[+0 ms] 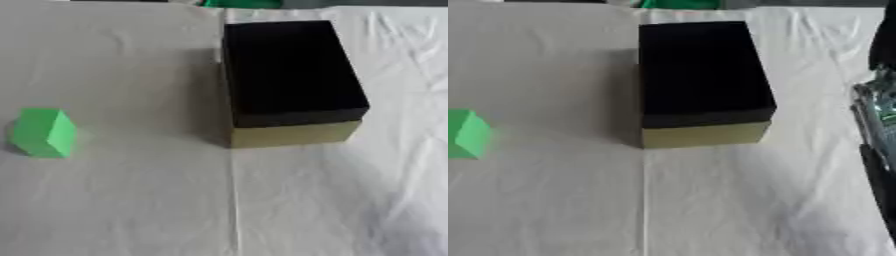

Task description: Pick up objects on the table and place them in the box.

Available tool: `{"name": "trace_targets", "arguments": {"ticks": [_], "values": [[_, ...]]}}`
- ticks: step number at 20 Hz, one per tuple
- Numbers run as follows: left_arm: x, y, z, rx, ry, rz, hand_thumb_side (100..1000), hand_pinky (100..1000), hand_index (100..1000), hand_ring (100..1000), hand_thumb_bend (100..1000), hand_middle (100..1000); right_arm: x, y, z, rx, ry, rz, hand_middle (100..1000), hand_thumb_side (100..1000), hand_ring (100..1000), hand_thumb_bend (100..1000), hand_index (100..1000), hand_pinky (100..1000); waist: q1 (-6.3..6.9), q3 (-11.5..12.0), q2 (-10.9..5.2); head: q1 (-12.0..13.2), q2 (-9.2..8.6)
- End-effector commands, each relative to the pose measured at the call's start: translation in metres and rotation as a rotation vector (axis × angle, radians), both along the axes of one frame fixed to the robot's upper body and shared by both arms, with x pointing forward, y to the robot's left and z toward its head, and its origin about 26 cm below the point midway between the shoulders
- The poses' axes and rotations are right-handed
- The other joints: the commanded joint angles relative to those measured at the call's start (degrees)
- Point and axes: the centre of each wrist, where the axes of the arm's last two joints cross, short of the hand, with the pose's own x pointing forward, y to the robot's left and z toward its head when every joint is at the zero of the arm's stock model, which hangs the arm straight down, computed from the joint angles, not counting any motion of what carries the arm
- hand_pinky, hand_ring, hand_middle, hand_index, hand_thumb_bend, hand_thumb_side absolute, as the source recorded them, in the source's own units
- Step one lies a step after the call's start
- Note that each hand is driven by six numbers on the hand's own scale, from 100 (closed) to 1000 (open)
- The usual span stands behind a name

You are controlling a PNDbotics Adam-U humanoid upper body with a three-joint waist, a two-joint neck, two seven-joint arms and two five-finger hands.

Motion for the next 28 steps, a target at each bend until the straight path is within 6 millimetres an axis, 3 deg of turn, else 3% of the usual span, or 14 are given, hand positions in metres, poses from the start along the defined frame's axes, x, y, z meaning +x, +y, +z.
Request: {"name": "trace_targets", "arguments": {"ticks": [1,5,12,28], "values": [[-0.003,-0.002,0.014,0.076,0.029,-0.01,660,770,862,818,1000,808,-0.004,0.0,0.011,-0.038,-0.029,0.001,814,1000,795,100,813,861,0.21,-0.08,-1.11,-0.07,-0.22],[-0.002,-0.004,0.013,0.14,0.072,-0.013,611,787,853,831,1000,817,-0.004,0.001,0.011,-0.037,-0.028,0.004,814,1000,795,100,813,861,0.24,-0.21,-0.98,0.15,-0.18],[0.004,0.0,0.006,0.153,0.124,-0.001,486,795,916,848,742,837,-0.003,0.002,0.012,-0.032,-0.03,0.013,813,1000,794,100,812,861,0.19,-0.62,-0.82,0.45,0.13],[0.028,0.009,0.003,0.173,0.119,-0.003,439,787,929,843,691,841,-0.002,0.006,0.011,-0.018,-0.022,0.033,812,1000,793,100,811,860,0.44,-1.64,-0.16,1.19,0.24]]}}
